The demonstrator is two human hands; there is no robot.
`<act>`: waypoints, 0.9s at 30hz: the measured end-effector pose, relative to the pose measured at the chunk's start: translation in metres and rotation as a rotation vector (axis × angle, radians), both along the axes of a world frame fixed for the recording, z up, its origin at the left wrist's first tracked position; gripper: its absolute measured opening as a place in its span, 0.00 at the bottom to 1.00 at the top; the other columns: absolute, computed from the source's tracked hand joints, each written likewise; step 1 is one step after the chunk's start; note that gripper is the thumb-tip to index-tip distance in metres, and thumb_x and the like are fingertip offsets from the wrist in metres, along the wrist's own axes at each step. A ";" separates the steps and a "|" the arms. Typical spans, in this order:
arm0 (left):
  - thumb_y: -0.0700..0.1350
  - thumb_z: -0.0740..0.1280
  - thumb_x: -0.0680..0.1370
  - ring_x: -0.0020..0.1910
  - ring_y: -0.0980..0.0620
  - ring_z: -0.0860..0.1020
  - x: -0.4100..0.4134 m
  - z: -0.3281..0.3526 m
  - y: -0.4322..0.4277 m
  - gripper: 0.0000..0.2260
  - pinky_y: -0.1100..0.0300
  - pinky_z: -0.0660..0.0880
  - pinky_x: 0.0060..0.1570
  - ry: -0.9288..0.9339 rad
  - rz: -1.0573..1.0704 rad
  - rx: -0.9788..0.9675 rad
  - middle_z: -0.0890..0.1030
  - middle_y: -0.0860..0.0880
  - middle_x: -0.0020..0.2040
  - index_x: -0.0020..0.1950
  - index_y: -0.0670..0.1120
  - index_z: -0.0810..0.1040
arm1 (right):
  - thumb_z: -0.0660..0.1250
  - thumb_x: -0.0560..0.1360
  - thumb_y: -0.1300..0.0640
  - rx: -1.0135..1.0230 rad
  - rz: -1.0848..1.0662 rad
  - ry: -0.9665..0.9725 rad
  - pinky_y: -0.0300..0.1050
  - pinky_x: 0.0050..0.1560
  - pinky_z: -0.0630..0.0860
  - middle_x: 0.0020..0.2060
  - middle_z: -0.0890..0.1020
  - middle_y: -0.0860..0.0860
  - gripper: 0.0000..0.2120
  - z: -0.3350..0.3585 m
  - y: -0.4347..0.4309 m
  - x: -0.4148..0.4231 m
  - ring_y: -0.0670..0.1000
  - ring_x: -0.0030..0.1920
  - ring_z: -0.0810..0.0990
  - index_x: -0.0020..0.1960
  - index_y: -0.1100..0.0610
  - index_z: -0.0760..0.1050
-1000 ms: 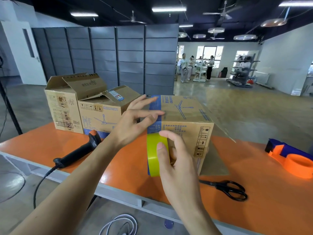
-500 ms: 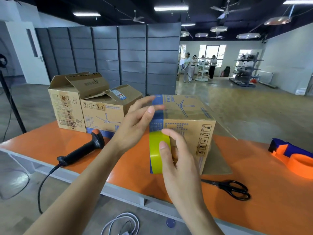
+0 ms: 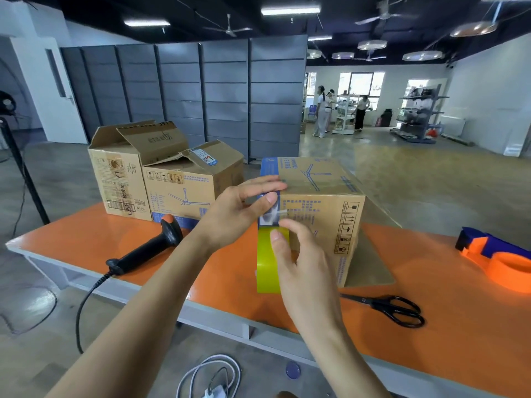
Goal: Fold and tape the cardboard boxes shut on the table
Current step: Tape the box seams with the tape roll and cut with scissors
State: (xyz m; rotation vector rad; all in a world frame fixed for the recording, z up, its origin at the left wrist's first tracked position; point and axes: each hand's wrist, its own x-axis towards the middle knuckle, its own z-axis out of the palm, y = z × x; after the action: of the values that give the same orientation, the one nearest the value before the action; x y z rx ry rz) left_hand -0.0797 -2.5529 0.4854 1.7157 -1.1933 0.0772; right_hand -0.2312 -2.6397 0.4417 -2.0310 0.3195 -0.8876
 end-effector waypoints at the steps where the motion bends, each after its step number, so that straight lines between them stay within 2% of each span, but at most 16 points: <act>1: 0.46 0.64 0.84 0.74 0.65 0.67 -0.001 -0.001 0.000 0.14 0.61 0.63 0.76 -0.004 -0.003 0.000 0.74 0.55 0.73 0.69 0.50 0.80 | 0.59 0.82 0.43 0.012 0.003 0.010 0.43 0.60 0.70 0.62 0.80 0.41 0.16 -0.002 -0.001 0.000 0.46 0.61 0.76 0.69 0.43 0.72; 4: 0.45 0.63 0.84 0.78 0.63 0.60 -0.007 -0.004 -0.003 0.17 0.63 0.60 0.76 0.010 0.015 0.000 0.67 0.52 0.78 0.73 0.51 0.75 | 0.60 0.83 0.43 0.025 0.012 0.010 0.39 0.56 0.68 0.59 0.79 0.40 0.17 -0.004 -0.004 0.001 0.47 0.61 0.76 0.70 0.44 0.71; 6: 0.42 0.66 0.83 0.79 0.57 0.61 -0.016 -0.008 -0.005 0.21 0.56 0.61 0.77 0.042 0.064 -0.090 0.67 0.48 0.77 0.76 0.50 0.71 | 0.59 0.83 0.43 0.027 0.015 0.009 0.36 0.52 0.65 0.62 0.79 0.42 0.18 -0.007 -0.004 0.000 0.44 0.60 0.75 0.70 0.45 0.70; 7: 0.40 0.69 0.81 0.76 0.54 0.67 -0.022 -0.012 -0.005 0.22 0.51 0.66 0.74 0.082 0.111 -0.183 0.71 0.47 0.73 0.74 0.49 0.71 | 0.58 0.83 0.42 0.022 0.017 0.006 0.36 0.49 0.63 0.62 0.80 0.42 0.18 -0.007 -0.004 0.000 0.44 0.58 0.74 0.70 0.45 0.69; 9: 0.44 0.74 0.78 0.55 0.55 0.78 -0.035 -0.022 0.000 0.14 0.49 0.76 0.58 0.206 0.311 -0.306 0.79 0.49 0.55 0.61 0.50 0.75 | 0.57 0.82 0.41 0.021 0.021 0.007 0.38 0.47 0.63 0.60 0.79 0.42 0.18 -0.009 -0.003 0.000 0.47 0.57 0.75 0.70 0.44 0.68; 10: 0.48 0.75 0.77 0.46 0.52 0.78 -0.044 -0.027 0.004 0.10 0.49 0.76 0.51 0.273 0.392 -0.293 0.80 0.48 0.47 0.54 0.50 0.76 | 0.57 0.82 0.41 0.026 0.026 0.005 0.39 0.46 0.64 0.57 0.79 0.40 0.18 -0.010 -0.002 -0.001 0.49 0.57 0.76 0.70 0.43 0.67; 11: 0.51 0.74 0.78 0.42 0.48 0.79 -0.053 -0.031 0.006 0.09 0.46 0.78 0.48 0.353 0.410 -0.248 0.81 0.45 0.44 0.50 0.49 0.78 | 0.56 0.82 0.40 0.033 0.034 -0.002 0.40 0.47 0.64 0.55 0.77 0.38 0.18 -0.011 -0.001 -0.001 0.50 0.57 0.77 0.70 0.43 0.66; 13: 0.56 0.69 0.80 0.42 0.41 0.80 -0.066 -0.036 0.008 0.13 0.39 0.80 0.52 0.545 0.359 -0.167 0.82 0.37 0.47 0.49 0.46 0.79 | 0.56 0.82 0.41 0.045 0.053 -0.018 0.41 0.47 0.65 0.50 0.74 0.31 0.17 -0.014 0.001 -0.002 0.47 0.55 0.76 0.69 0.43 0.65; 15: 0.59 0.68 0.80 0.41 0.44 0.81 -0.073 -0.030 0.012 0.17 0.41 0.80 0.55 0.689 0.283 -0.137 0.82 0.36 0.49 0.53 0.45 0.78 | 0.56 0.82 0.40 0.054 0.075 -0.029 0.37 0.44 0.65 0.44 0.73 0.25 0.17 -0.017 0.000 -0.004 0.42 0.53 0.75 0.69 0.41 0.65; 17: 0.59 0.69 0.79 0.44 0.47 0.83 -0.075 -0.023 0.015 0.17 0.47 0.81 0.52 0.733 0.212 -0.100 0.84 0.40 0.49 0.56 0.45 0.79 | 0.56 0.81 0.38 0.063 0.099 -0.021 0.29 0.43 0.67 0.43 0.72 0.20 0.17 -0.018 -0.003 -0.005 0.30 0.48 0.74 0.68 0.40 0.65; 19: 0.54 0.70 0.80 0.45 0.50 0.84 -0.078 -0.023 0.013 0.11 0.56 0.81 0.48 0.695 0.157 -0.116 0.86 0.44 0.51 0.57 0.48 0.81 | 0.55 0.80 0.36 0.069 0.128 -0.010 0.21 0.46 0.66 0.44 0.73 0.21 0.19 -0.018 -0.008 -0.007 0.22 0.46 0.71 0.68 0.39 0.65; 20: 0.51 0.70 0.80 0.47 0.50 0.83 -0.080 -0.025 0.011 0.09 0.57 0.80 0.49 0.679 0.151 -0.136 0.86 0.45 0.52 0.57 0.50 0.82 | 0.54 0.79 0.35 0.067 0.136 0.000 0.20 0.47 0.65 0.44 0.74 0.22 0.20 -0.020 -0.013 -0.009 0.22 0.47 0.71 0.68 0.40 0.66; 22: 0.49 0.70 0.81 0.53 0.46 0.83 -0.084 -0.027 0.007 0.08 0.53 0.77 0.53 0.702 0.175 -0.201 0.86 0.45 0.55 0.58 0.49 0.82 | 0.53 0.82 0.39 0.027 0.121 0.027 0.21 0.48 0.66 0.46 0.77 0.24 0.16 -0.026 -0.028 -0.019 0.25 0.49 0.73 0.66 0.42 0.70; 24: 0.49 0.70 0.81 0.58 0.41 0.82 -0.086 -0.029 0.003 0.10 0.50 0.77 0.56 0.758 0.195 -0.254 0.85 0.44 0.57 0.58 0.46 0.81 | 0.56 0.85 0.49 -0.122 0.033 0.116 0.27 0.49 0.70 0.49 0.81 0.33 0.11 -0.036 -0.054 -0.035 0.34 0.51 0.78 0.61 0.44 0.75; 26: 0.48 0.69 0.80 0.58 0.39 0.83 -0.086 -0.031 -0.001 0.11 0.43 0.76 0.61 0.817 0.190 -0.272 0.86 0.42 0.56 0.59 0.44 0.80 | 0.59 0.84 0.58 -0.312 -0.069 0.307 0.40 0.53 0.74 0.55 0.82 0.40 0.12 -0.046 -0.087 -0.053 0.44 0.56 0.79 0.60 0.45 0.78; 27: 0.48 0.69 0.81 0.56 0.39 0.84 -0.087 -0.031 -0.003 0.11 0.40 0.76 0.61 0.832 0.187 -0.279 0.86 0.41 0.54 0.59 0.43 0.79 | 0.60 0.82 0.61 -0.384 -0.107 0.429 0.43 0.55 0.74 0.58 0.81 0.44 0.14 -0.050 -0.104 -0.062 0.47 0.59 0.78 0.61 0.46 0.78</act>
State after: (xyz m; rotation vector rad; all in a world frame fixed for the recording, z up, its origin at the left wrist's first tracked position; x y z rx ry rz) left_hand -0.1665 -2.5557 0.4541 1.3794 -0.3825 -0.3176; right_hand -0.2936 -2.7434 0.3918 -2.5836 0.5289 -0.5987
